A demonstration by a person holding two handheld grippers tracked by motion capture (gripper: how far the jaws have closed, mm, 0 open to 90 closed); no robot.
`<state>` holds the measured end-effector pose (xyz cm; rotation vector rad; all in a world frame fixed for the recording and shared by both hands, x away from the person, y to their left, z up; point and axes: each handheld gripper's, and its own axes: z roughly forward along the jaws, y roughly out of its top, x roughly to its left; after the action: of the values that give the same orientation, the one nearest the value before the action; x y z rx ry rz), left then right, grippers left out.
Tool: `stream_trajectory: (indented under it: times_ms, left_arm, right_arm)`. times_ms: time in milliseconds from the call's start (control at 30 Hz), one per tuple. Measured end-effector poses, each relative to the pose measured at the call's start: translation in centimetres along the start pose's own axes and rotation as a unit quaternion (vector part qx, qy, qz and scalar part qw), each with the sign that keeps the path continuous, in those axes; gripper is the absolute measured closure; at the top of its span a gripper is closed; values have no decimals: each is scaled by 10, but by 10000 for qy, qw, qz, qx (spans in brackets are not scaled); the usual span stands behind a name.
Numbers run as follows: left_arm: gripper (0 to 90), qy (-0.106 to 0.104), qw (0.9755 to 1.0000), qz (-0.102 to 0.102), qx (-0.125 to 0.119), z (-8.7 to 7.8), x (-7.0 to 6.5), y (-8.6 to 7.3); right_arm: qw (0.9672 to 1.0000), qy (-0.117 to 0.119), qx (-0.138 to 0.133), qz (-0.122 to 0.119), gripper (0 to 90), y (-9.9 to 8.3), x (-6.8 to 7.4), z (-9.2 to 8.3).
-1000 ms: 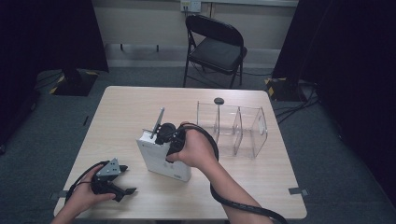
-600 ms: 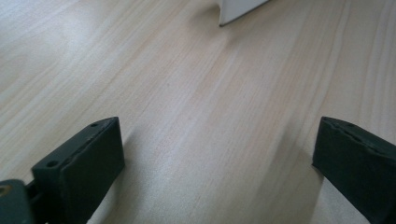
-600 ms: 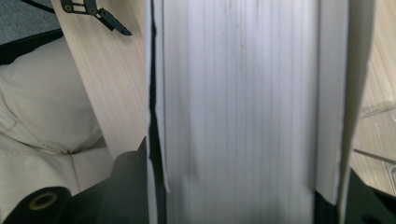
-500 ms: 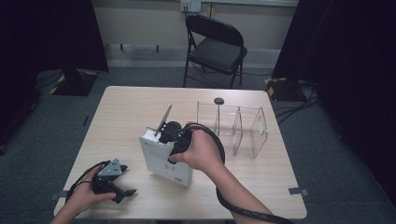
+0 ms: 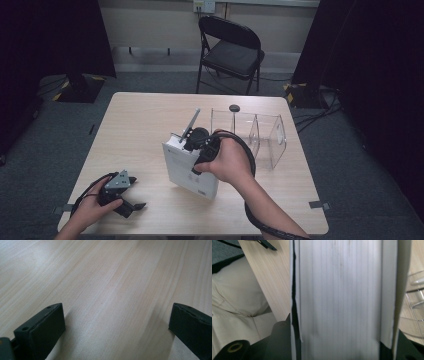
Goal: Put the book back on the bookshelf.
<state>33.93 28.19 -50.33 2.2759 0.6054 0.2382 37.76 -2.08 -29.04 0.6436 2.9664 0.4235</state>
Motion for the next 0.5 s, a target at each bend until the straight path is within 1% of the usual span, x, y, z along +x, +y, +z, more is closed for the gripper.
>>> stream_trajectory:
  times_ms: [133,267,300,333,367,500]
  left_arm:
    - [0,-2,10000,-3,-1,0,0,0]
    - [0,3,10000,-1,1,0,0,0]
    - [0,3,10000,1,0,0,0,0]
    - [0,3,10000,-4,-2,0,0,0]
    - [0,3,10000,0,0,0,0,0]
    - [0,2,10000,0,0,0,0,0]
  right_arm:
    - [9999,-72,67,84,523,-8,-2,1]
    - [9998,-49,99,146,524,-16,-5,2]
    - [9997,-90,101,180,524,-17,-4,3]
    - [9998,-102,106,152,524,-19,-4,4]
    - [9997,-81,118,218,524,-20,-5,3]
    - [9996,-66,113,254,524,-26,-7,2]
